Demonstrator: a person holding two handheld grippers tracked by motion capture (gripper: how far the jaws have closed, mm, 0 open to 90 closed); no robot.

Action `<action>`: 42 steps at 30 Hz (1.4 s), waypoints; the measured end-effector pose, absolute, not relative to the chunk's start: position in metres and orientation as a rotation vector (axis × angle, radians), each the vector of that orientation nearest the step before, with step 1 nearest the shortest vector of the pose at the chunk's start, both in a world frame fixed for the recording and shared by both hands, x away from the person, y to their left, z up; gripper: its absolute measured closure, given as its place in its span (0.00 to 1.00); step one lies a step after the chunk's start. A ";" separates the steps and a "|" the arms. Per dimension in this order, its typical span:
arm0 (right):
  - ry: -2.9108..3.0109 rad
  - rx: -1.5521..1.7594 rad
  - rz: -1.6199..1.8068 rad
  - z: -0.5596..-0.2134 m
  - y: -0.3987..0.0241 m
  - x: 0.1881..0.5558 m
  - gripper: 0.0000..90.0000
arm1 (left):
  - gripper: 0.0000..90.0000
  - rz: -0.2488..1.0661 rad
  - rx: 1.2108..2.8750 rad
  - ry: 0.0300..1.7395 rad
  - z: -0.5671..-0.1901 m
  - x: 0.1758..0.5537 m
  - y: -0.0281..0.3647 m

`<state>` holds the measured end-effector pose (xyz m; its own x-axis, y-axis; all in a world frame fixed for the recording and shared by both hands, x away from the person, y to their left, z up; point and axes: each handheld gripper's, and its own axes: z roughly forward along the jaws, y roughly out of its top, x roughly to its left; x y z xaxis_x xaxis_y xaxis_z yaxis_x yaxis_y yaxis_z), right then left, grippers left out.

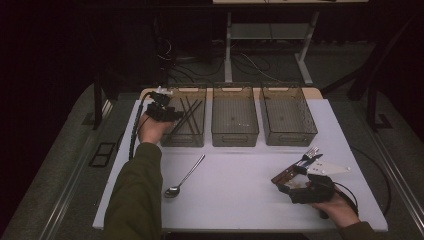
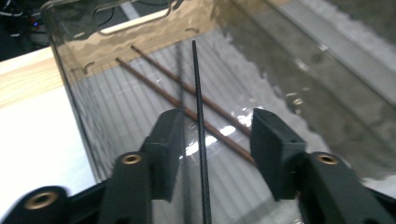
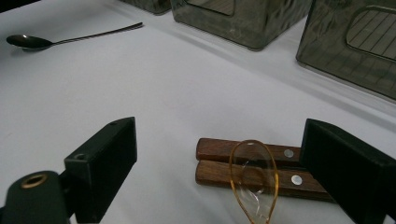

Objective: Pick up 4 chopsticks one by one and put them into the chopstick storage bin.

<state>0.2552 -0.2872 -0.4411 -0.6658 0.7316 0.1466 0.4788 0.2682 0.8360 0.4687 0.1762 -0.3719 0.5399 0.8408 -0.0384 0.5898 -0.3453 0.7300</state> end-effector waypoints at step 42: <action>2.280 1.105 1.335 -0.441 -0.286 0.254 0.12 | 0.94 0.265 2.098 0.890 -0.404 0.359 0.145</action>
<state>0.2537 -0.2860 -0.4410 -0.6694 0.7306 0.1345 0.4747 0.2814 0.8339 0.3594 0.1448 -0.4042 0.7278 0.6761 -0.1149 0.5029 -0.4123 0.7596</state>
